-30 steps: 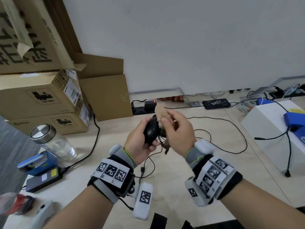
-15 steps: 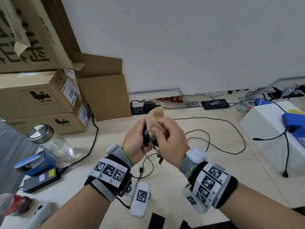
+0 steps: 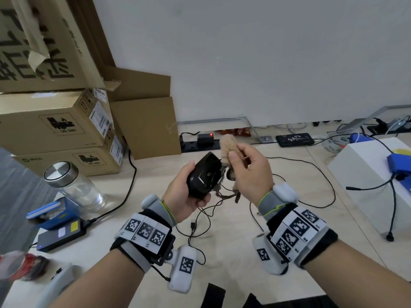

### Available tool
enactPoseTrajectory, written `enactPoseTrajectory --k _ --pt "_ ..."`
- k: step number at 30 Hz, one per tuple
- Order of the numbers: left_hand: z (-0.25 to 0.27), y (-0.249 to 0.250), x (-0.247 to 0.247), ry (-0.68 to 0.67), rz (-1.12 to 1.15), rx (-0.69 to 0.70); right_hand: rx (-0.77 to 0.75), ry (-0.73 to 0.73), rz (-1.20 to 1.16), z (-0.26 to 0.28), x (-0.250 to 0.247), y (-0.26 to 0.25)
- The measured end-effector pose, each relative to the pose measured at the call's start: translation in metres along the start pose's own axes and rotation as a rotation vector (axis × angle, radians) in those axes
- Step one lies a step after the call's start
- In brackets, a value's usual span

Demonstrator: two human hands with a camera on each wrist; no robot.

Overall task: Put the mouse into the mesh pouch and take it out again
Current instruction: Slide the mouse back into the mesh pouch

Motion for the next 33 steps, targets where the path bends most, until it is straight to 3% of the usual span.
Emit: enactPoseTrajectory --k 3,6,8,12,14,17,19,21,24,28,30,33 --pt "-0.002 0.0 0.001 0.081 -0.029 0.013 -0.138 -0.231 0.169 0.027 0.023 -0.013" --pt "-0.003 0.001 0.002 0.148 -0.024 0.049 -0.27 -0.438 0.182 0.05 0.04 -0.024" --pt "-0.001 0.002 0.002 0.127 -0.011 0.063 -0.263 -0.408 0.17 0.038 0.034 -0.018" --pt "-0.002 0.0 0.001 0.056 -0.138 0.013 -0.123 -0.166 0.222 0.001 0.009 0.006" --pt "-0.004 -0.001 -0.001 0.087 -0.132 0.015 -0.145 -0.175 0.235 0.01 0.013 0.002" --pt "-0.007 -0.001 -0.004 0.191 -0.06 0.017 -0.264 -0.376 0.193 0.043 0.033 -0.017" --pt "-0.007 -0.002 -0.007 0.173 -0.042 0.02 -0.32 -0.478 0.159 0.049 0.034 -0.019" --pt "-0.005 -0.004 -0.008 0.082 -0.093 0.005 -0.281 -0.435 0.178 0.03 0.02 -0.011" --pt "0.003 -0.003 -0.01 -0.04 -0.152 0.019 -0.15 -0.209 0.241 -0.002 -0.012 0.001" --pt "0.003 -0.001 -0.009 -0.058 -0.152 0.057 -0.121 -0.036 0.225 -0.016 -0.029 -0.003" --pt "0.001 -0.001 -0.004 -0.072 -0.161 0.059 -0.147 -0.044 0.221 -0.014 -0.023 -0.008" --pt "0.0 0.001 0.002 -0.082 -0.169 0.074 -0.139 -0.186 0.199 0.001 -0.002 -0.012"
Point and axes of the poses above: each hand's wrist, its own z-axis away from the middle knuckle, its own x-axis out of the palm, y = z × x, the point moved 5 cm from there along -z, towards the middle knuckle, and after that the axes turned 15 degrees about -z, right-handed, at the moved point
